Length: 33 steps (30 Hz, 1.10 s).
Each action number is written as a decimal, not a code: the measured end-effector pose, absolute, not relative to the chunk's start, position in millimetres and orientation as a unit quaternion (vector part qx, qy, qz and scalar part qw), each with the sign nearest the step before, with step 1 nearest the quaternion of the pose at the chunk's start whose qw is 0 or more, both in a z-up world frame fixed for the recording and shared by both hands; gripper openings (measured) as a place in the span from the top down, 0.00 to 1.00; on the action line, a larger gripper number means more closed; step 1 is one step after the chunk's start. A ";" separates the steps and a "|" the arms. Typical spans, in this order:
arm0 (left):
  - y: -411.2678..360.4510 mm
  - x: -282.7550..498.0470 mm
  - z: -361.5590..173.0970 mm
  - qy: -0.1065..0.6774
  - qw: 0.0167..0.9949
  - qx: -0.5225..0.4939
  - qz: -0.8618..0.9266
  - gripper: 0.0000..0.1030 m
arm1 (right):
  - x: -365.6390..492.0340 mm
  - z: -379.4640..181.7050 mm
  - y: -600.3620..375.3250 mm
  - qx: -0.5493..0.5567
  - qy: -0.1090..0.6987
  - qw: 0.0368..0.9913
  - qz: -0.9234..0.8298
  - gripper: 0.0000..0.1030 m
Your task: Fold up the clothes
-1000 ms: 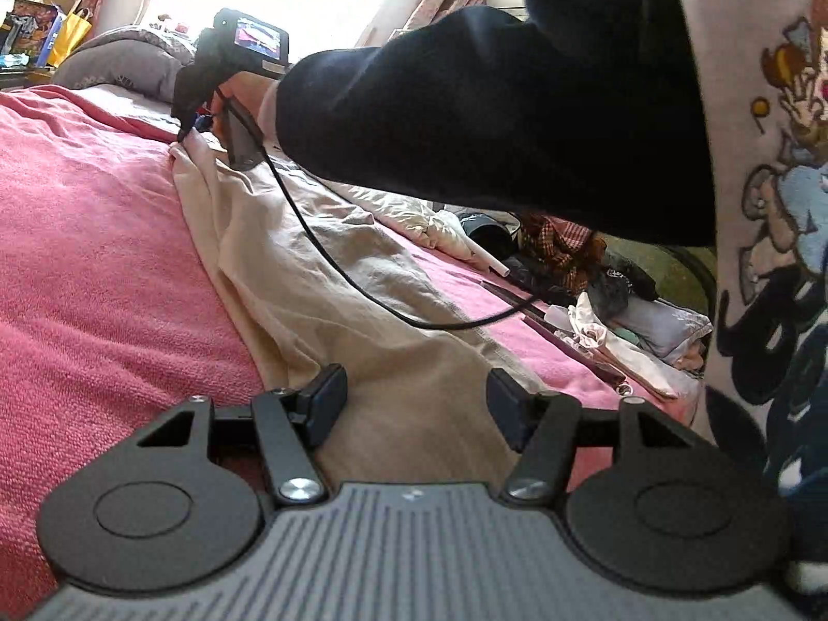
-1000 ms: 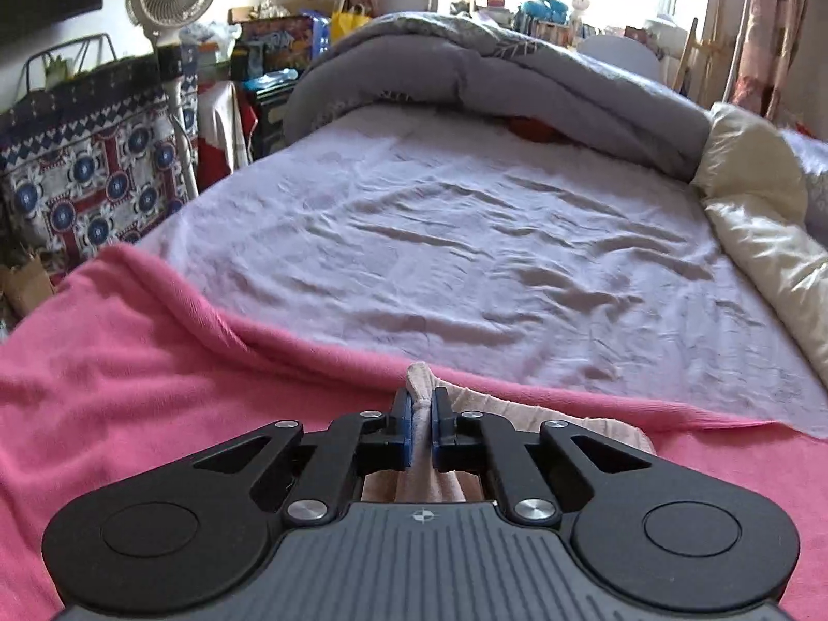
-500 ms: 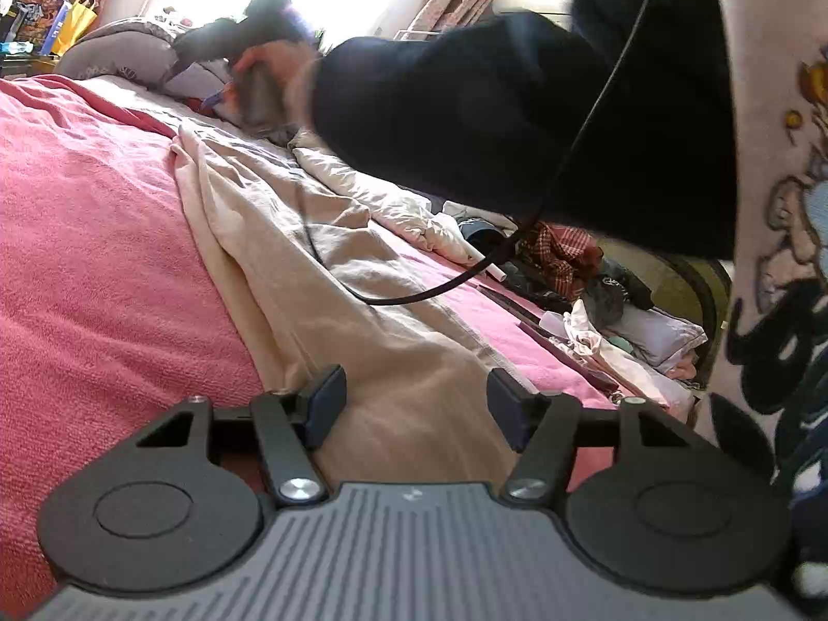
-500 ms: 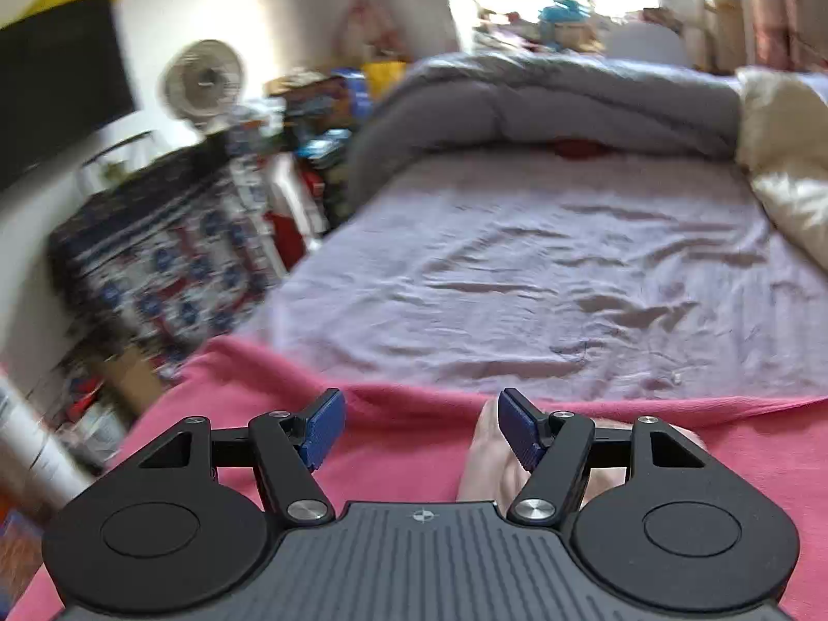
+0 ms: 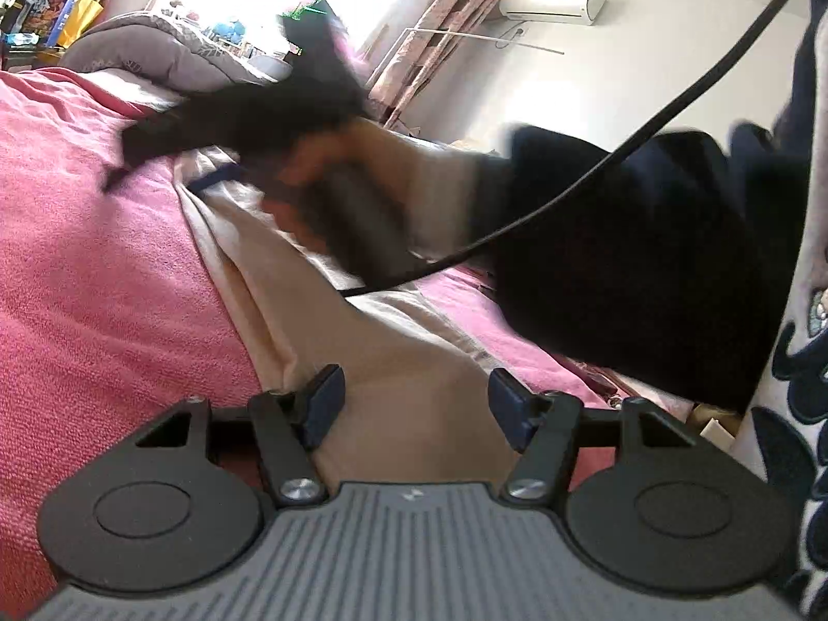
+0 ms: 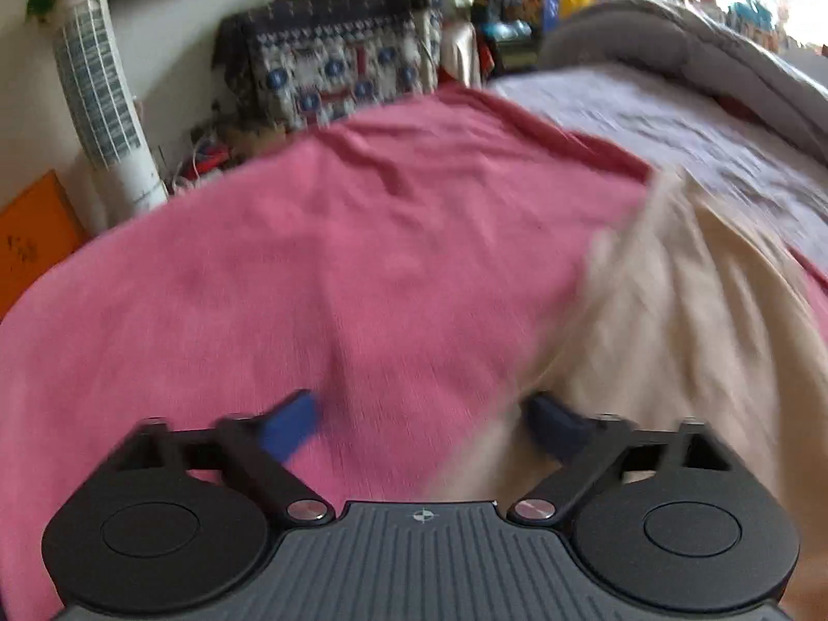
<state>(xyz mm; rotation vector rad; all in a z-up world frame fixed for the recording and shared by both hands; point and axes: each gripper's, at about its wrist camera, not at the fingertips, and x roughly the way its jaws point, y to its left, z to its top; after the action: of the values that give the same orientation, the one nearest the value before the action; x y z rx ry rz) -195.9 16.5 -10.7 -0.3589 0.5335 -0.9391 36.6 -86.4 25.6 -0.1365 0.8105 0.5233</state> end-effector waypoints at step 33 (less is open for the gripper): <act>29.6 -244.0 46.9 0.250 0.922 -0.060 -0.291 0.32 | -289.3 52.7 -272.0 0.041 0.364 0.903 0.225 0.30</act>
<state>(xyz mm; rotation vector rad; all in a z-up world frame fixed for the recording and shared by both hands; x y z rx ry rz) -244.0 29.6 46.9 -0.1224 0.5133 -0.5974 -289.3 -272.0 52.7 0.0854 0.7535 0.4655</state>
